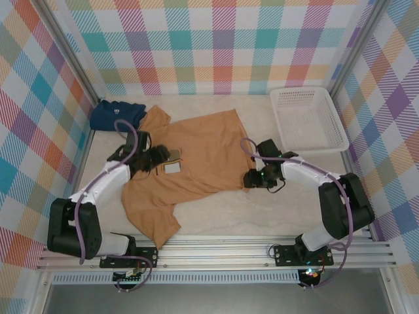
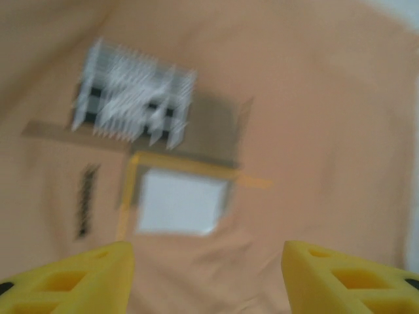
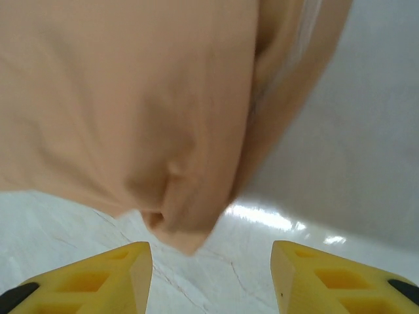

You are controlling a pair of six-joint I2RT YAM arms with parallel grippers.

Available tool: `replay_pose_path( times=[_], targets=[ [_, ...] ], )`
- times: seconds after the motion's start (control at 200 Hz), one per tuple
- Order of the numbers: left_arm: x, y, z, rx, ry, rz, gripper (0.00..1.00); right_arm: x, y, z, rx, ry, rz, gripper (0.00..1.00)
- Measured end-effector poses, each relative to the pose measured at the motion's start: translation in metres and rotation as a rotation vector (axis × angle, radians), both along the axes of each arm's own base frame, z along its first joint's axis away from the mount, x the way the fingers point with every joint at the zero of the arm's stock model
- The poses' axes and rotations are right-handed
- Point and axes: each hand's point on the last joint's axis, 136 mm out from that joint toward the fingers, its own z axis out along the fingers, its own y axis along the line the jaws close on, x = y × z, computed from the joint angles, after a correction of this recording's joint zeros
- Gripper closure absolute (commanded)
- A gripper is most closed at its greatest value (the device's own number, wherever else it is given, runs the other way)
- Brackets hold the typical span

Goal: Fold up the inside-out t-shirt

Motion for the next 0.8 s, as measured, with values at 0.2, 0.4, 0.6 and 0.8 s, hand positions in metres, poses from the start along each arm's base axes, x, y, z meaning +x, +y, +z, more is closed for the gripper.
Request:
replay_pose_path(
  times=[0.2,0.4,0.6,0.8],
  targets=[
    [-0.032,0.015,-0.036,0.057,0.081,0.027,0.38,0.006,0.017,-0.007,0.065,0.006,-0.019,0.71],
    [-0.035,0.021,-0.048,0.096,0.089,0.031,0.38,0.01,0.015,-0.009,0.052,-0.007,-0.039,0.94],
    [-0.031,0.016,-0.059,0.089,0.106,-0.005,0.38,0.007,-0.01,-0.008,-0.054,-0.008,-0.071,1.0],
    [-0.027,-0.002,-0.078,0.04,0.153,-0.074,0.38,0.014,-0.051,0.009,-0.097,-0.029,-0.188,0.99]
  ],
)
